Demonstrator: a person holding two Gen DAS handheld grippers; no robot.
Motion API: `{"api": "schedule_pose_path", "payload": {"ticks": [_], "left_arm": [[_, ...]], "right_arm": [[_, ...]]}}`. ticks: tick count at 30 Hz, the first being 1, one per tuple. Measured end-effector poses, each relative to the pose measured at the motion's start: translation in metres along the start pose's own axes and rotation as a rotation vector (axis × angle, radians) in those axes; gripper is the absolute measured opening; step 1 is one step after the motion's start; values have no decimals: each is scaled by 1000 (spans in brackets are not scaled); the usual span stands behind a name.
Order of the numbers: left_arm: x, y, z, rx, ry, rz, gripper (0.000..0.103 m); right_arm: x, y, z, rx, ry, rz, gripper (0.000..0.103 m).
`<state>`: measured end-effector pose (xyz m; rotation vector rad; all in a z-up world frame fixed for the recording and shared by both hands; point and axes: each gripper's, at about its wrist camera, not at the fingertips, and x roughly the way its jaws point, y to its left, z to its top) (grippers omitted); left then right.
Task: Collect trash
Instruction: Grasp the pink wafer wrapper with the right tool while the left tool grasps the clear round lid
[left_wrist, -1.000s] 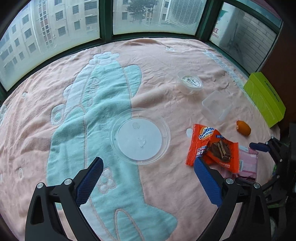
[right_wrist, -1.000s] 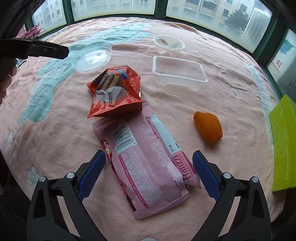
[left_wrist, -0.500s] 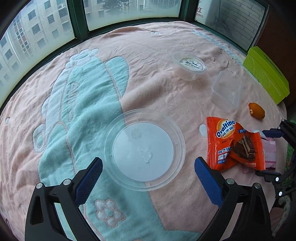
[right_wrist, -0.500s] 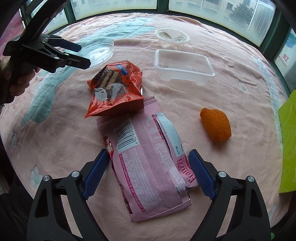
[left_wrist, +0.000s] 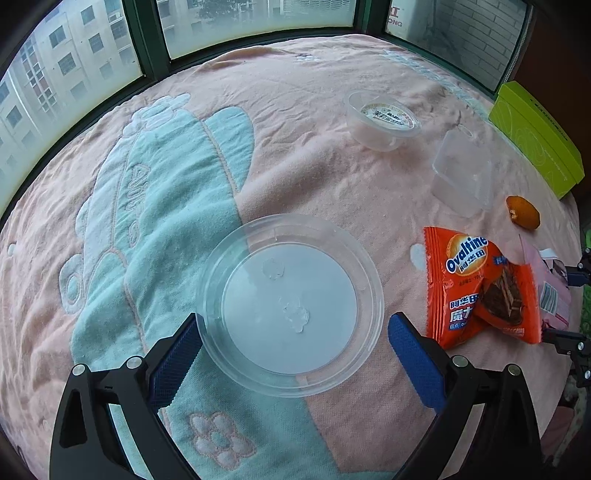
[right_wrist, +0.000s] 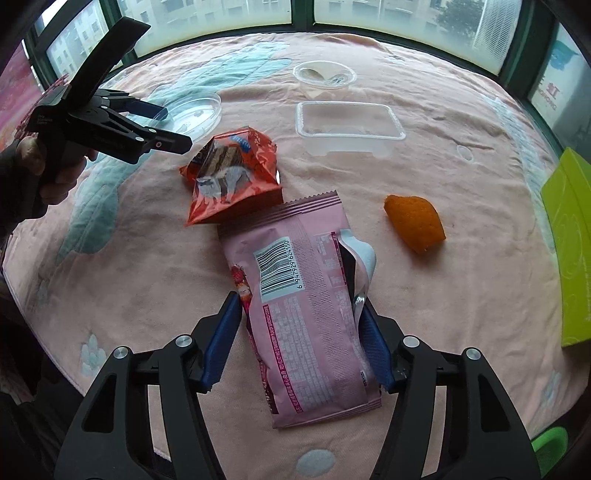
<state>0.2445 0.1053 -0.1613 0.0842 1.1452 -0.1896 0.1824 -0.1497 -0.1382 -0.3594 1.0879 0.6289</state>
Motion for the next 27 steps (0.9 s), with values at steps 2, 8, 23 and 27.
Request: {"api": "schedule_pose_path", "payload": {"ticks": [2,8,23,27], "left_arm": [[-1,0,-1,-6,-15,6,94],[-7,-1,-3,-24,-40,35,88],[-76,-22,-17,-88,-167,28,88],[-99,-38,-19,-79,-207,21,88]], "right_arm": [[-5,-2,-5,27,-5,-3,62],[-22,-10,-16,113,-39,-21,62],[-87,-10,-38,354,-198,-60,62],[-104,-5,-44,373,-227,-103,62]]}}
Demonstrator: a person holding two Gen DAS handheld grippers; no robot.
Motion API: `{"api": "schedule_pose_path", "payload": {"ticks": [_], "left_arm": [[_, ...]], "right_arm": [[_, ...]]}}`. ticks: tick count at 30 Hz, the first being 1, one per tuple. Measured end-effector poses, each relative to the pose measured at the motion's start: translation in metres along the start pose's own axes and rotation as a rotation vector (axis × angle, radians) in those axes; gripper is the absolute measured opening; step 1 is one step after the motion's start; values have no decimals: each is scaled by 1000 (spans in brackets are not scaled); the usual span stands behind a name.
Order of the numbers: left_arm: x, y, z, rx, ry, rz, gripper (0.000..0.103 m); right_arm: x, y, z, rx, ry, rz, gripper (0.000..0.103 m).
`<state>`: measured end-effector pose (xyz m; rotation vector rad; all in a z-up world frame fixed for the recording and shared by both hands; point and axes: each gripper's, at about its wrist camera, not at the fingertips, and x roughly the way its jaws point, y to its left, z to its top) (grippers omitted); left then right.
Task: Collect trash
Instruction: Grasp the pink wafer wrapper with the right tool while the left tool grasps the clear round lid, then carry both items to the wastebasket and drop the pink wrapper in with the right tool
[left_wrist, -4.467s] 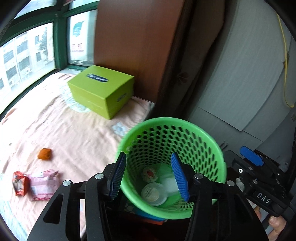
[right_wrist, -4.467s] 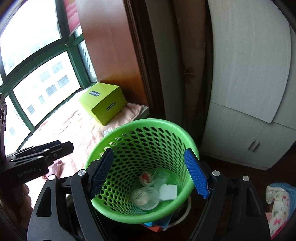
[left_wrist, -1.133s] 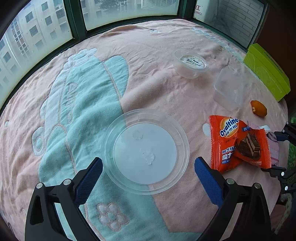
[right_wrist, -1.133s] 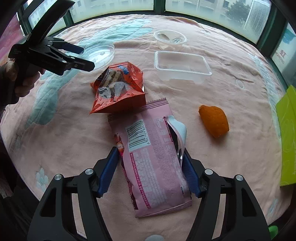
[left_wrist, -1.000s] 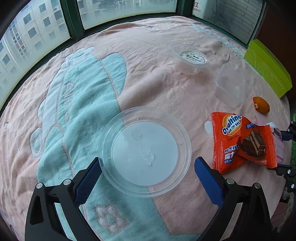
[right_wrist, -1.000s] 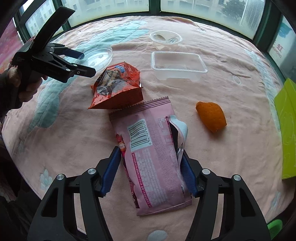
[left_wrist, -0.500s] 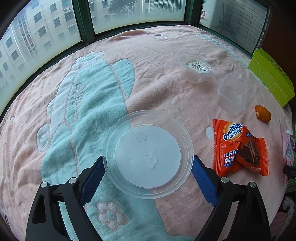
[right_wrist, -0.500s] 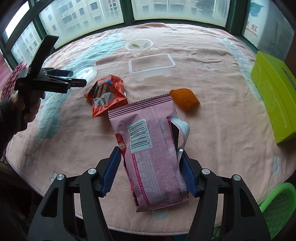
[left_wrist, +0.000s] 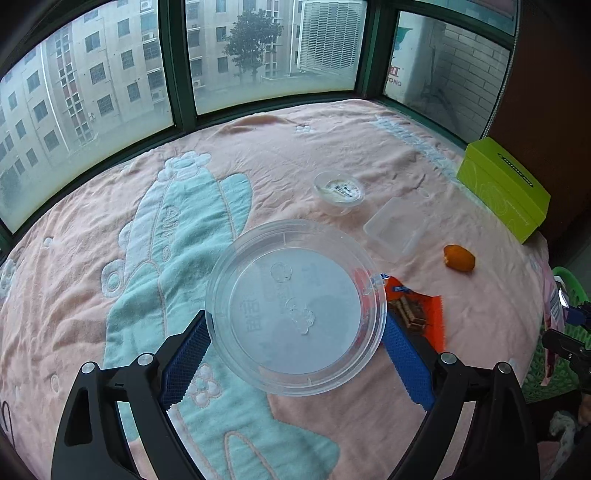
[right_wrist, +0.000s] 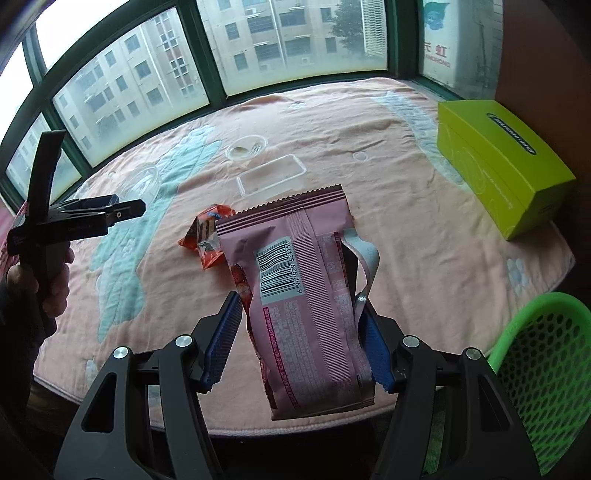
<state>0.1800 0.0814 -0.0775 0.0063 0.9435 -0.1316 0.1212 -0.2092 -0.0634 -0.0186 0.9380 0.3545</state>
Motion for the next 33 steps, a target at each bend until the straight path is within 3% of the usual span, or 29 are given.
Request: {"api": "schedule_pose_path", "payload": {"ticks": [14,33], "left_arm": [[-58,-71,1,46,-97,-45,88],[-79,-137,0,35,-128,-94,88]], "right_arm": [[-48,-18,-19,80,-75,-82,62],[-103,-62,-41,217,-172,-219,63]]}}
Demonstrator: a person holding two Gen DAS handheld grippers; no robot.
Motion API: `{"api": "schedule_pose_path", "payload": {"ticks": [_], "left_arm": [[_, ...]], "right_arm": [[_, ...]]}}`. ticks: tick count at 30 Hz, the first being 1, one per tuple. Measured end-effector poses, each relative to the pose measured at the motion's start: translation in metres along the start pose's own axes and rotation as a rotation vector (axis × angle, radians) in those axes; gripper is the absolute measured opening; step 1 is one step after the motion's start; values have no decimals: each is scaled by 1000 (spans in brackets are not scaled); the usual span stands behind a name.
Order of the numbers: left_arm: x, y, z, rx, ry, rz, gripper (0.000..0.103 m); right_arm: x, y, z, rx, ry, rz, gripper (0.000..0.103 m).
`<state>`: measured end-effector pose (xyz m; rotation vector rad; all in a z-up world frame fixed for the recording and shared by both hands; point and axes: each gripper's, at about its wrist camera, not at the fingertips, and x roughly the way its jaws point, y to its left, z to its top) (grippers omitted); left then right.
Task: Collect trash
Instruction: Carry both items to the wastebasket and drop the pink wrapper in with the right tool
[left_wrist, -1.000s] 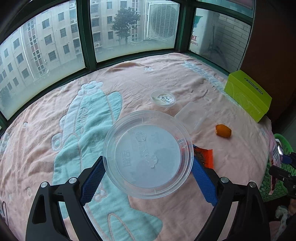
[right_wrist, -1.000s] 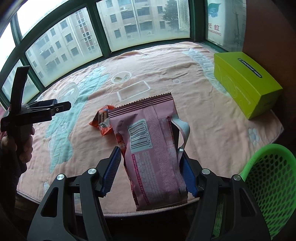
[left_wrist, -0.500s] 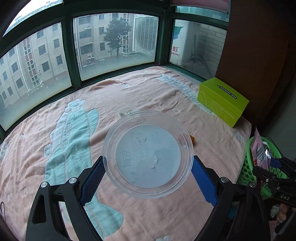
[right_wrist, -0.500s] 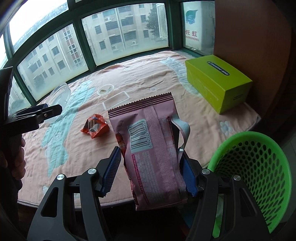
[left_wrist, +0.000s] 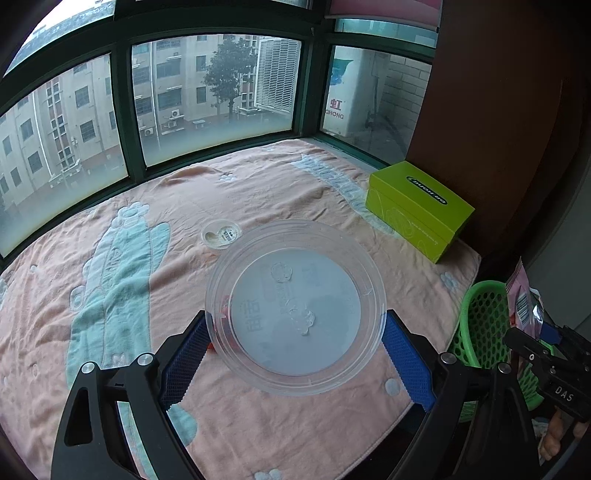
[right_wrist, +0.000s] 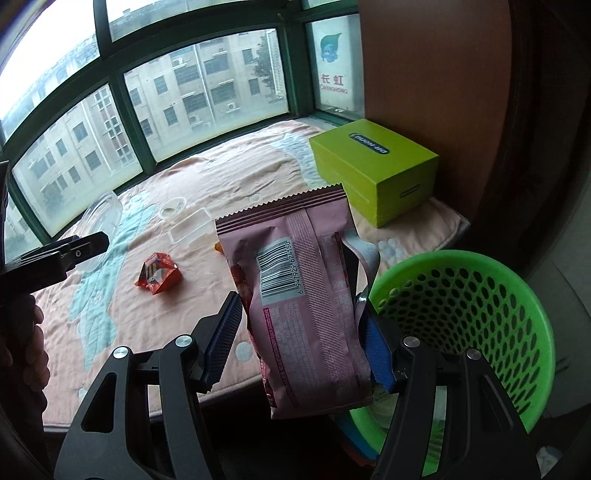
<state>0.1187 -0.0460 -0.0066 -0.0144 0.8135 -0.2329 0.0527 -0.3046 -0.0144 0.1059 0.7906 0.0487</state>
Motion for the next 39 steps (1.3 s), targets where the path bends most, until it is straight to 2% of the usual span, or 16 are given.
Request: {"api": "schedule_pose_path", "payload": {"ticks": [7,26,32,34,39], "left_arm": [[-5,-22,3,14,-14,-22,88],[-5,-74,13,92,-21,-82,88],[-6,-91,14,124,-23,-100,88],[-6,-94,15,129,-23,-106,88],[-7,-105,17,147,-26,-118,88]], "right_arm": [[-14,-24,-3,52,-27,-54,63],[-35,-90,-23,201,-30,-214,64],[-36,-104,-27,234,-32,-231,69],[-38,-106,-29,240,-38,-236,74],[-41,-111,-30,245,-42,-238,75]]}}
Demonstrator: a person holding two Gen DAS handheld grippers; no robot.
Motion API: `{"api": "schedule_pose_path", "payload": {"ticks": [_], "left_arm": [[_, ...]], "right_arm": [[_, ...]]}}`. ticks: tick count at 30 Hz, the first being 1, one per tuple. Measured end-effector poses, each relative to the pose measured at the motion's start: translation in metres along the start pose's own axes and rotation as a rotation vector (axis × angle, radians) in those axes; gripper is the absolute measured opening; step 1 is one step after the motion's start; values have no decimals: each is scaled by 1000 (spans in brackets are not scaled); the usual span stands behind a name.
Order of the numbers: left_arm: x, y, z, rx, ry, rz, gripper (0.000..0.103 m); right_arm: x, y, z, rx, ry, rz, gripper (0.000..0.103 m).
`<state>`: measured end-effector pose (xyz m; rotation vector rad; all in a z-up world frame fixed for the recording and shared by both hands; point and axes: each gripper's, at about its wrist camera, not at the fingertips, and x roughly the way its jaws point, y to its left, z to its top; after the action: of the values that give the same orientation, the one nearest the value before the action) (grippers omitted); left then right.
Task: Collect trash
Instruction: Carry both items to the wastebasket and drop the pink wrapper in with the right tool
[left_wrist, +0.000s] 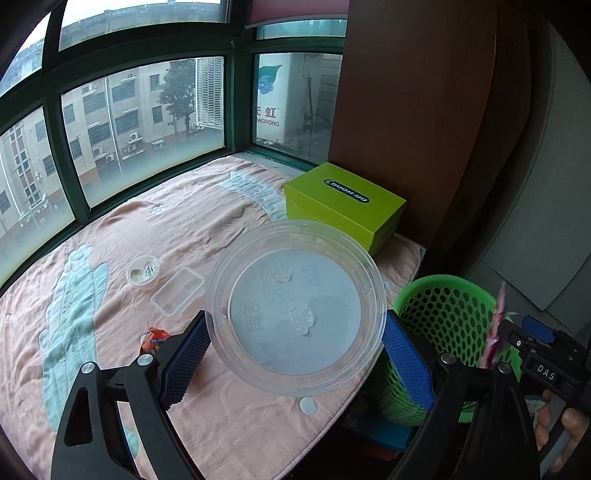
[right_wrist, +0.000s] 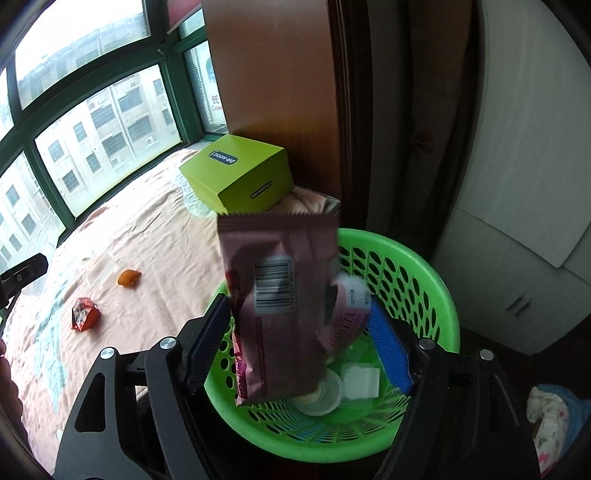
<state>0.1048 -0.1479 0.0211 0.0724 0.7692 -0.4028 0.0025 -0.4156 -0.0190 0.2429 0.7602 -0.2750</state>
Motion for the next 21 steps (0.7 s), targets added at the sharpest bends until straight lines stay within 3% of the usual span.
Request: {"api": "schedule_pose_path", "payload": {"ticks": [21], "left_arm": [[21,-70,-2,114,48,-101,88]], "right_arm": [[-28,-33,-3,64,-58,-40,78]]}}
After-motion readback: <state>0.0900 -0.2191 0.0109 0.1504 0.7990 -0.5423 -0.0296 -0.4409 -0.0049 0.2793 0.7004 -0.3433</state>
